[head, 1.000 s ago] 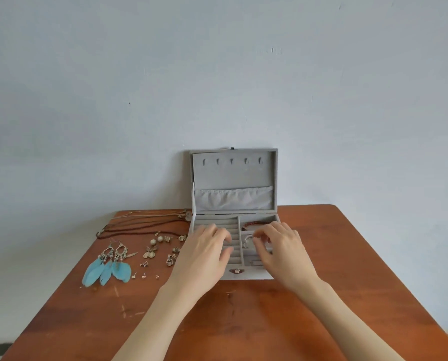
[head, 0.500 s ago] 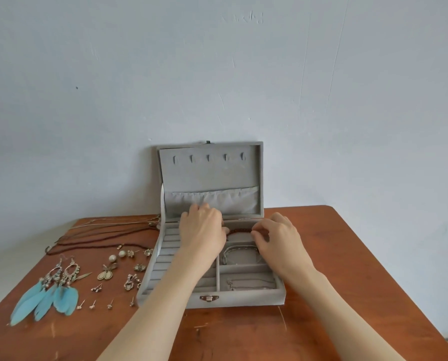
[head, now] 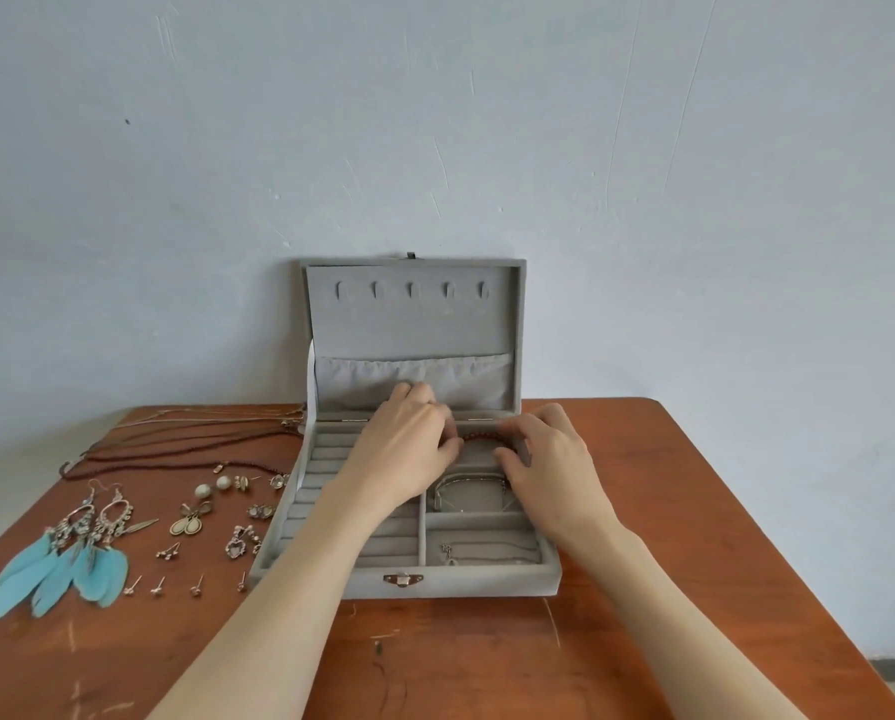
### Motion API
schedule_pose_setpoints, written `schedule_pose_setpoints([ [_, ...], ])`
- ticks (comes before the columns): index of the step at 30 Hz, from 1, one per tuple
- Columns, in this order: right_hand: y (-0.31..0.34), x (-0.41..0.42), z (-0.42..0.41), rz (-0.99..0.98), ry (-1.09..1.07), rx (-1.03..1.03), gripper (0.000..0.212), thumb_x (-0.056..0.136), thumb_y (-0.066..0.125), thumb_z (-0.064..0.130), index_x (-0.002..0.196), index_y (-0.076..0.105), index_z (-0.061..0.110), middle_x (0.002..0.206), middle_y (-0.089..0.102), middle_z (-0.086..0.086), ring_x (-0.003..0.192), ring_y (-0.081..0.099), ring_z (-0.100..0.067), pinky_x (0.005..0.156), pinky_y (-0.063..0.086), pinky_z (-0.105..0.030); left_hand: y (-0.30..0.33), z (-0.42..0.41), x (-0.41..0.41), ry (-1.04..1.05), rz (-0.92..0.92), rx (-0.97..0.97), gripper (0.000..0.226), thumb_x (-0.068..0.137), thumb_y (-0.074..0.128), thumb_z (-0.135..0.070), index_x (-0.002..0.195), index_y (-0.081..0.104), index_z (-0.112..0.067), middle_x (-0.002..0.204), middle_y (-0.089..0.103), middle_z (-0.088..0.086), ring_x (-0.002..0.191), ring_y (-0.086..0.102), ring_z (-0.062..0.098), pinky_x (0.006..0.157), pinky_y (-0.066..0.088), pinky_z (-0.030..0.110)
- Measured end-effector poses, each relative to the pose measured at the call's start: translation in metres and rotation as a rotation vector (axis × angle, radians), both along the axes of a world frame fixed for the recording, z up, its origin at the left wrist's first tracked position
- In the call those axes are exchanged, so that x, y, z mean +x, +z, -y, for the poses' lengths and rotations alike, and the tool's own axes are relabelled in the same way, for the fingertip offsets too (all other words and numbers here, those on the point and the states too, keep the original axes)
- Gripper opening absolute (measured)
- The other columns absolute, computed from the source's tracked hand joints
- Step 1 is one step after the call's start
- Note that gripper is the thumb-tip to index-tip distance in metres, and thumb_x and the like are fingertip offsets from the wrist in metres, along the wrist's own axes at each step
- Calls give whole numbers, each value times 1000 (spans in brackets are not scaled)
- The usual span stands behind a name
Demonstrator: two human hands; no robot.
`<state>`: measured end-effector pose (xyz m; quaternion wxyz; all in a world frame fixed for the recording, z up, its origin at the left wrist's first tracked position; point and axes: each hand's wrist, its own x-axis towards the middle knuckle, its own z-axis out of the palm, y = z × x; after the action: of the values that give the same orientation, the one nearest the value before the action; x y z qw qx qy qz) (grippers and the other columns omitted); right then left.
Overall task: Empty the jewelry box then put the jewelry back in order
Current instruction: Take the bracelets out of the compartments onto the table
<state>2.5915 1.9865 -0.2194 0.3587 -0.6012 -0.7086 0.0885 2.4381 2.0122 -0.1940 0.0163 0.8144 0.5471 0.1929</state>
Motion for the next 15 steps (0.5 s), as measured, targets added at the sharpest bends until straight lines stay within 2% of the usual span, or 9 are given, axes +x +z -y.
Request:
schedule_pose_setpoints([
  [3,1,1,1,19,4,36,36,90,56,26,125,54,18,115,52,1,110,44,-19,87,35,-23,12,7,1,-87,191,-51,9,88,57,-27,86,63,-20,79,57,-9,79,58,11,69,47,23],
  [5,1,2,2,40,19,78,33,90,54,30,121,56,20,108,59,5,106,45,-17,85,40,-27,20,11,2,-115,303,-101,5,87,59,-25,82,60,-24,73,61,-13,67,60,2,61,46,13],
  [7,2,2,3,-3,39,95,23,90,54,31,109,62,21,90,61,8,93,46,-13,72,38,-25,24,14,3,-145,392,-114,5,86,60,-23,82,59,-25,74,66,-10,65,59,-1,61,43,9],
  [9,5,1,4,-139,34,80,15,89,56,29,97,66,20,78,61,7,81,48,-11,64,35,-24,28,17,5,-176,474,-96,5,87,60,-20,83,59,-23,75,69,-8,69,60,2,63,41,8],
  [12,14,2,8,-392,12,49,9,87,59,22,84,66,16,74,67,3,74,59,-13,65,43,-22,32,23,10,-177,588,-88,7,90,54,-17,88,57,-24,78,66,-8,73,60,2,66,42,8],
  [15,27,4,21,-575,24,5,4,84,64,19,84,66,16,76,69,0,75,63,-11,66,46,-17,31,36,11,-145,687,-130,9,92,51,-17,94,55,-25,80,62,-6,75,59,6,71,44,13],
])
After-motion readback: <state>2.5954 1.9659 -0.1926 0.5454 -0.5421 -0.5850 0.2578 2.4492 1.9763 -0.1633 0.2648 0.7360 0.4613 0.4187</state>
